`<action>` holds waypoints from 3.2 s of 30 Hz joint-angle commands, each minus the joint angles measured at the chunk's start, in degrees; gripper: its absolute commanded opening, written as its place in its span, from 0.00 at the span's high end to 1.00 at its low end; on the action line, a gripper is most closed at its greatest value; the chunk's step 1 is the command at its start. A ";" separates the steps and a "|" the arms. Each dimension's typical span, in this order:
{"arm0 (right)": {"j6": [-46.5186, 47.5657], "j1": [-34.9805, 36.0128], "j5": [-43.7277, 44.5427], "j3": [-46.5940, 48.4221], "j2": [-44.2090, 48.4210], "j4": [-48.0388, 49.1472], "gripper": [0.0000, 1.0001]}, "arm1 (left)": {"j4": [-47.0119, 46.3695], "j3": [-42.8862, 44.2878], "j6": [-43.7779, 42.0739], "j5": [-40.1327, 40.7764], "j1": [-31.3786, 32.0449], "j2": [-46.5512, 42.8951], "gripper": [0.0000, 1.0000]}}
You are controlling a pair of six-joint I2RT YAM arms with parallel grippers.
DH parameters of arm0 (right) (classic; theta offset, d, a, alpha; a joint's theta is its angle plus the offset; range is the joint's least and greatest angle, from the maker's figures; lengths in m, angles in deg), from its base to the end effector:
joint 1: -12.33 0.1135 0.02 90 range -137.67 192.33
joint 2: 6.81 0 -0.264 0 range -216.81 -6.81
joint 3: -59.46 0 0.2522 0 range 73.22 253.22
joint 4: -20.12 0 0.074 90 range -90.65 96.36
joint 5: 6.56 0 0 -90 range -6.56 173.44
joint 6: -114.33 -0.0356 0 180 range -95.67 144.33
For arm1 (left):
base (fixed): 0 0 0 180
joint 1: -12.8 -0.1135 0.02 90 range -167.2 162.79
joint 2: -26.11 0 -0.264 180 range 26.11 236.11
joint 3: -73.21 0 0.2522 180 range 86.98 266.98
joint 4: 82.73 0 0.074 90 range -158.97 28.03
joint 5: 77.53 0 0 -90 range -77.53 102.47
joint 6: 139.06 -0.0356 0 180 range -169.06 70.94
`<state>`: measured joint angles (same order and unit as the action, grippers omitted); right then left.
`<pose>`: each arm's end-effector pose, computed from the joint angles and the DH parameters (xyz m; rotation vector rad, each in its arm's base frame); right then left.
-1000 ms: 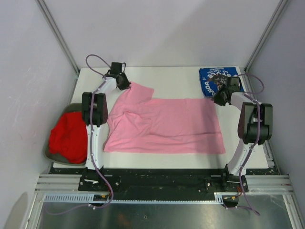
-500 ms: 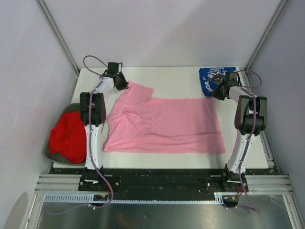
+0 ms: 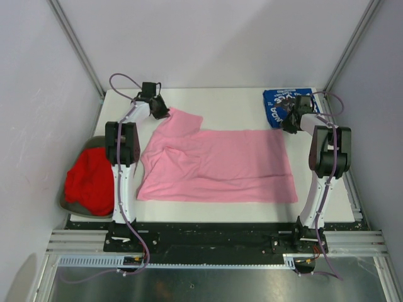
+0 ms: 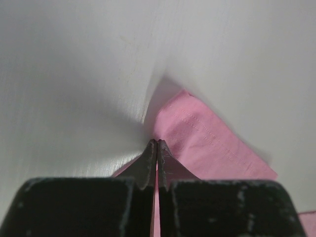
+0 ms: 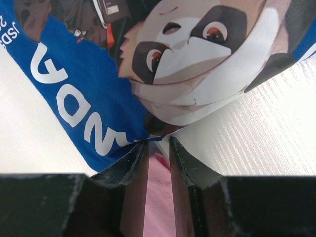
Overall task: Fold and stack the t-shirts
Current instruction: Grap the side of the flattened tshirt furthest away from the robot with both arms, then fold the other side of the tshirt into a rectangle
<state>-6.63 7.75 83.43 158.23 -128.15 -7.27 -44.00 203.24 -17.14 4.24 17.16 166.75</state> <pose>0.4592 -0.0368 0.1583 0.7487 2.3365 0.2042 0.5412 -0.0464 0.1516 -0.5249 2.4170 -0.4542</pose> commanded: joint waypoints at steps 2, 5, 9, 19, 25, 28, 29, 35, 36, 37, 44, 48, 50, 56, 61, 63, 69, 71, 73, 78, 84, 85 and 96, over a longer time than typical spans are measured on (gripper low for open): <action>1.55 0.83 0.77 1.21 -1.68 0.24 0.72 | 0.34 0.90 -0.96 -1.43 -0.47 -3.04 1.00; 1.63 1.47 0.72 1.29 -2.15 0.11 0.72 | 0.34 0.90 -0.94 -1.44 -0.57 -3.05 1.00; 2.10 2.11 0.86 1.07 -2.12 -0.35 0.72 | 0.34 1.01 -0.94 -1.49 -0.78 -3.05 1.00; 2.38 2.42 0.91 1.19 -2.12 -1.26 0.84 | 0.21 1.05 -0.64 -2.26 -1.10 -3.18 1.00; 2.67 2.30 1.76 1.21 -1.08 -2.06 0.98 | 0.24 1.08 -0.55 -2.98 -1.04 -3.78 1.00; 2.80 2.25 1.84 1.21 0.06 -2.10 1.00 | 0.11 1.07 -0.45 -3.20 -1.10 -4.54 1.00; 2.82 2.23 1.76 1.25 0.45 -2.10 1.00 | 0.09 1.07 -0.45 -3.20 -1.10 -4.87 1.00; 2.78 1.64 1.36 2.35 2.33 -2.74 1.00 | 0.16 0.44 -0.81 -2.99 -1.06 -7.80 1.00; 2.72 1.53 1.34 2.35 2.73 -2.86 1.00 | 0.16 0.32 -0.90 -2.92 -1.08 -8.39 1.00; 2.69 1.43 1.34 2.31 3.10 -2.92 1.00 | 0.16 0.12 -0.99 -2.84 -1.05 -8.95 1.00; 2.29 0.13 0.78 1.18 5.56 -2.83 1.00 | 0.12 -0.66 -1.24 -2.72 -1.05 -11.66 1.00; 2.10 -0.40 0.72 0.39 6.57 -2.74 1.00 | 0.15 -1.29 -1.52 -2.50 -1.10 -12.72 1.00; 2.12 -0.53 0.72 0.04 6.98 -2.61 1.00 | 0.16 -1.15 -1.56 -2.72 -1.09 -12.99 1.00; 1.98 -1.13 -1.19 -0.90 7.91 -2.63 1.00 | 0.19 -0.18 -1.79 -3.56 -1.04 -13.33 1.00; 1.51 -0.96 -1.53 -2.55 9.57 -3.30 1.00 | 0.23 -2.27 -1.72 -4.89 -1.08 -15.72 1.00; 1.51 -0.94 -1.03 -3.38 10.49 -4.16 1.00 | 0.18 -4.82 -1.76 -5.33 -1.10 -17.83 1.00; 0.82 -1.07 -0.45 -8.97 14.99 -5.11 1.00 | 0.12 -16.24 -1.75 -5.93 -0.98 -26.01 1.00; 0.60 -0.92 -0.10 -10.94 16.62 -5.87 1.00 | 0.02 -20.93 -1.40 -6.17 -0.92 -29.28 1.00; 0.28 -0.88 -0.02 -13.23 18.67 -6.25 1.00 | -0.05 -25.53 -1.13 -6.00 -0.69 -32.53 1.00; -0.27 -0.87 2.76 -18.70 24.12 -7.86 1.00 | -0.29 -38.75 0.16 -3.58 -0.17 -42.68 1.00; -0.84 -1.19 4.02 -25.73 30.29 -9.23 1.00 | -1.09 -52.07 0.54 -0.24 -0.14 -54.93 1.00; -0.85 -1.43 4.13 -26.63 31.03 -9.40 1.00 | -1.21 -53.67 0.57 0.00 -0.14 -56.70 1.00; -0.28 -4.31 2.33 -32.34 36.52 -10.41 1.00 | -1.36 -61.18 1.00 1.12 -0.12 -67.73 1.00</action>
<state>-7.02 4.36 85.65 126.56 -95.03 -17.26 -44.04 143.01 -16.92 3.94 16.81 102.42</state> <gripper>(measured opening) 0.009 0.004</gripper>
